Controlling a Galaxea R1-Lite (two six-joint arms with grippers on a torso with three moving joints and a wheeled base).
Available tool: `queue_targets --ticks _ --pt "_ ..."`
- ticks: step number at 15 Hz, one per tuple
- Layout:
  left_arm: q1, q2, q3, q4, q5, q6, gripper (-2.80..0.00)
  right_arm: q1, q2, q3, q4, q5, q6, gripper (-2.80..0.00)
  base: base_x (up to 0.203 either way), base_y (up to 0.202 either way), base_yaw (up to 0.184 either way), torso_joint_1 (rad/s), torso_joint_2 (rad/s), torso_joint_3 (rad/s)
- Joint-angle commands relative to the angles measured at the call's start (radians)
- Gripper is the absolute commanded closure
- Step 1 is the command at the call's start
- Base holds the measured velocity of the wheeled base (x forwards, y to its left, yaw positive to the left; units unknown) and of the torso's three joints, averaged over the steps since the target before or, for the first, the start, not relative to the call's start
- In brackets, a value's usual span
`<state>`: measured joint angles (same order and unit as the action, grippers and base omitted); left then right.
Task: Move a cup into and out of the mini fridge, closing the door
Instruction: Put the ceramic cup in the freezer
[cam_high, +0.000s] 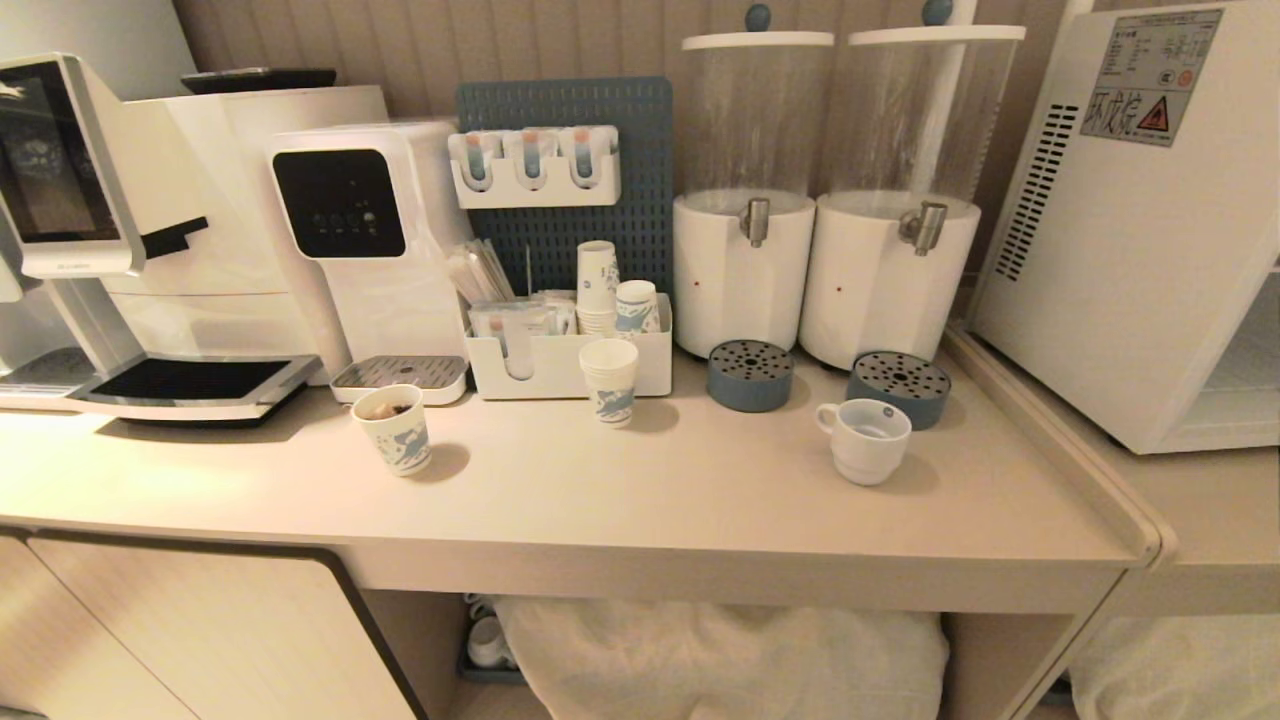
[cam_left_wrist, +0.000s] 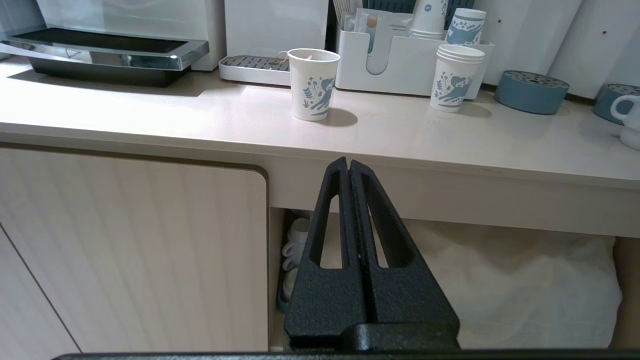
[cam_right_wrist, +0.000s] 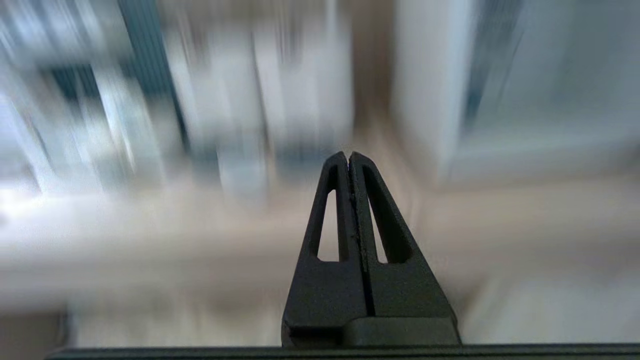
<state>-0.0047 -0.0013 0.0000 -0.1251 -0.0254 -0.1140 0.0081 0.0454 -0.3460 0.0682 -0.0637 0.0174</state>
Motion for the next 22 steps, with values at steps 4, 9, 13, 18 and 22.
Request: queue_targets --ticks 4,9,13,18,22 --pt "0.000 -0.003 0.040 -0.002 0.001 0.004 0.00 0.062 0.322 -0.608 0.251 0.016 -0.092 0.00 0.000 0.000 0.000 0.000 0.00 0.000" --pt "0.000 -0.003 0.040 -0.002 0.001 0.005 0.00 0.416 0.632 -0.662 0.360 0.043 0.112 0.00 0.000 0.000 0.000 0.000 0.00 0.000" --pt "0.000 -0.003 0.040 -0.002 0.001 0.002 0.00 0.426 0.793 -0.513 0.124 0.105 0.233 0.00 0.000 0.000 0.000 0.000 0.00 0.000" --pt "0.000 -0.003 0.040 -0.001 0.000 0.001 0.00 0.140 0.981 -0.304 -0.138 0.467 0.212 0.00 0.000 0.000 0.000 0.000 0.00 0.000" --pt "0.000 -0.003 0.040 -0.001 -0.001 -0.010 0.00 -0.112 1.131 -0.218 -0.152 0.922 -0.166 0.00 0.000 0.000 0.000 0.000 0.00 0.000"
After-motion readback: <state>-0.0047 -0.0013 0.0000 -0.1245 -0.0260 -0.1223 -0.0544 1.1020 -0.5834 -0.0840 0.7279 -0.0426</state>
